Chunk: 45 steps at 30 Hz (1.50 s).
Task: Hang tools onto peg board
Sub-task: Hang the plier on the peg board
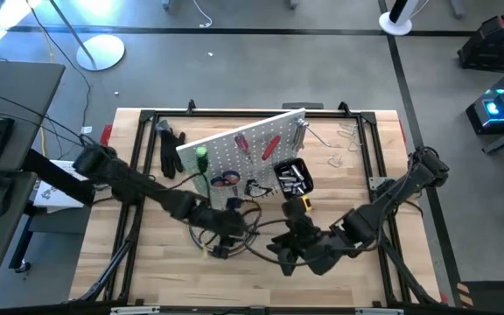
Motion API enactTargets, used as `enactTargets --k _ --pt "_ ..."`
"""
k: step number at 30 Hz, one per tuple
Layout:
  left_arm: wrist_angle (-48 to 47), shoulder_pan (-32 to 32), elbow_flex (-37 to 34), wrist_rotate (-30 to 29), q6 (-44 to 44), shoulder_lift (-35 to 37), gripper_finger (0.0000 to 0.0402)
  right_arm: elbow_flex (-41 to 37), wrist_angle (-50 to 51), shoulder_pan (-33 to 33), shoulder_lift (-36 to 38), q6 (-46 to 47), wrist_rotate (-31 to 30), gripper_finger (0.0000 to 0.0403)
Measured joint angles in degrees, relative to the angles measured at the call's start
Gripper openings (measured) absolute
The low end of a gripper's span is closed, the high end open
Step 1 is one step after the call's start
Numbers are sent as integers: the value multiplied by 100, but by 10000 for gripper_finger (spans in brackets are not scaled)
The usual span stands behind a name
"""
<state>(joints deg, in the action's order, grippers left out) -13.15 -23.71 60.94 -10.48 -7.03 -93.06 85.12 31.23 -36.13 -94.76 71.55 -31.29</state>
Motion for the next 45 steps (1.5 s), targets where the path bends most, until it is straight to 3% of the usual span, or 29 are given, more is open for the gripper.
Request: enactTargets --k 5,9,12,17,23,35,41,45 --pt "26 273 195 808 858 -554 209 0 32 -125 0 15 -17 130" --pt "-260 306 363 1097 966 -956 220 0 34 -164 0 -112 -15 130" --pt "-348 236 459 983 906 -1026 218 0 82 -181 0 -223 -11 130" --pt "-335 136 473 90 883 -1103 210 0 113 -167 -1 -438 -5 130" --pt "-624 293 462 222 965 -1437 201 0 106 -122 -2 -594 4 130" --pt "-631 718 471 552 1089 -1695 113 0 41 -100 -4 -586 13 130" --pt "-667 649 480 655 1111 -1701 16 0 -38 -100 -6 -601 24 130" --pt "-673 618 484 638 814 -1694 5 0 -68 -100 -7 -626 24 130"
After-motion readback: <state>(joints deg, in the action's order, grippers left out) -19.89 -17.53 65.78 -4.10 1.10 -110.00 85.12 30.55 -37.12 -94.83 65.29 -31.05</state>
